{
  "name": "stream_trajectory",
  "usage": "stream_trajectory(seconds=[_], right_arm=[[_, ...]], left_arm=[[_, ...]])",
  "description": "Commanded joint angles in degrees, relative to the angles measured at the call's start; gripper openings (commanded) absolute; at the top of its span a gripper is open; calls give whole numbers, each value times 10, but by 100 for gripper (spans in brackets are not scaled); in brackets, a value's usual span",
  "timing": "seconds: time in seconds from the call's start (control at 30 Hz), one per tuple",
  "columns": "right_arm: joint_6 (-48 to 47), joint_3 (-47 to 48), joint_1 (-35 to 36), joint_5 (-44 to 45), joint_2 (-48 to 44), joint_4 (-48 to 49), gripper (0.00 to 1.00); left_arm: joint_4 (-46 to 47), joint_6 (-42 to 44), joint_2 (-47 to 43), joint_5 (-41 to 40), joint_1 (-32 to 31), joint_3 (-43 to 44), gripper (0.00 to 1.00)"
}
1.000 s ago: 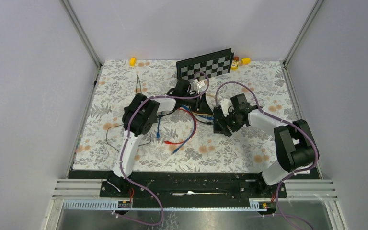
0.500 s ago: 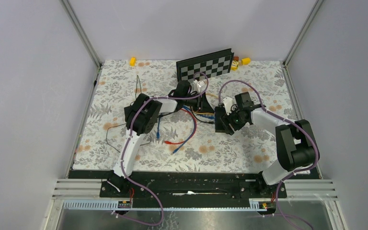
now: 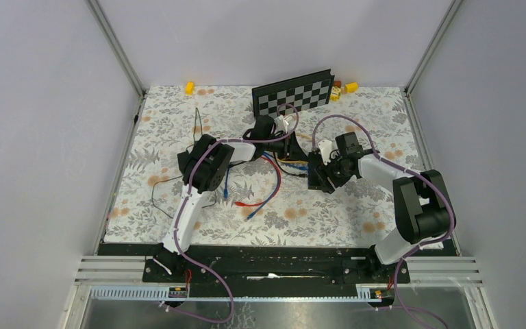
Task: Pull the plug from the switch port
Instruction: Pull the connector from the switch port.
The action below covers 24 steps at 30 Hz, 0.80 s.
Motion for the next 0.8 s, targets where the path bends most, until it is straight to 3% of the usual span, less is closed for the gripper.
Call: stream_trajectory(seconds=[0.0,0.6,0.77], right_arm=[[-4,19,-5,-15,8,6,71],[-5,17,-5,-16,7,6,71],[-2,20,-5,-14,3,4,76]], left_arm=[[-75,9,59,-52,-18,-12,40],[-65,-13,67,-49,-19,-7,24],[-65,-14,65,-48,-19,-8,18]])
